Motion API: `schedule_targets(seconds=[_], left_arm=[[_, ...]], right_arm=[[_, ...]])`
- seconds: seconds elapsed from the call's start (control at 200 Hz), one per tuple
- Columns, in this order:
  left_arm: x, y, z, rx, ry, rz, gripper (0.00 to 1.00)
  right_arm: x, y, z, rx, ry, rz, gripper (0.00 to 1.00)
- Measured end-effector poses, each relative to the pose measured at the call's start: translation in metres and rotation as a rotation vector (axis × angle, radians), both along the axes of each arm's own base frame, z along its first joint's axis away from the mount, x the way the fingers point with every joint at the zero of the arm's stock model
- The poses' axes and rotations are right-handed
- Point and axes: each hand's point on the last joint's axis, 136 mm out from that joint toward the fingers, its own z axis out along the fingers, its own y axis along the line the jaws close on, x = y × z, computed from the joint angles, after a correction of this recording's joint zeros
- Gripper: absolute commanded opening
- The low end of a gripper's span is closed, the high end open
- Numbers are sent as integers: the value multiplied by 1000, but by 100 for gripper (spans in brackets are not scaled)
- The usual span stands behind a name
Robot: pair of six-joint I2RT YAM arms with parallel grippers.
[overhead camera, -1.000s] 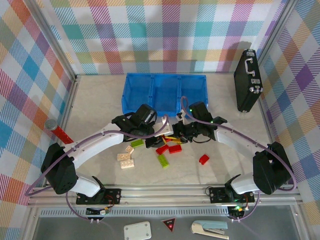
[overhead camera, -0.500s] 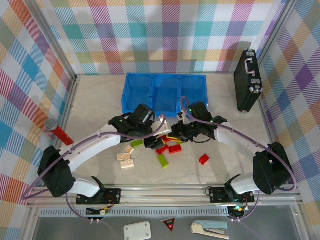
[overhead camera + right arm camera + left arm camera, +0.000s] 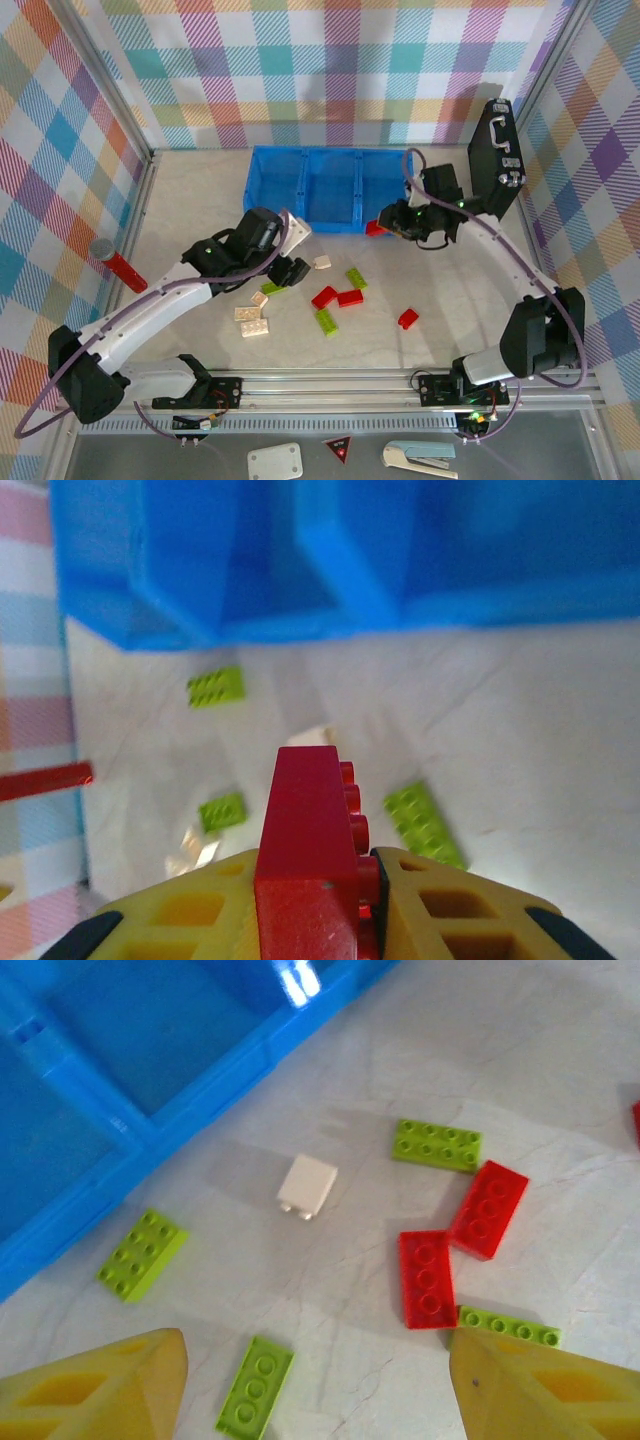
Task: Sort the legos into containers by color
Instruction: Place the lego in the container.
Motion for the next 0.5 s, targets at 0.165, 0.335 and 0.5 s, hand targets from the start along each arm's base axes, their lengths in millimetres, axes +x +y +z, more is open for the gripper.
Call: schedule_targets(seconds=[0.165, 0.335, 0.5], left_arm=[[-6, 20, 0, 28, -18, 52, 83], [-7, 36, -11, 100, -9, 98, 83], [-6, 41, -34, 159, 30, 118, 83]], right_arm=[[43, -11, -2, -118, -33, -23, 31], [77, -11, -22, -192, -11, -16, 31], [108, -6, -49, -236, 23, 0, 31]])
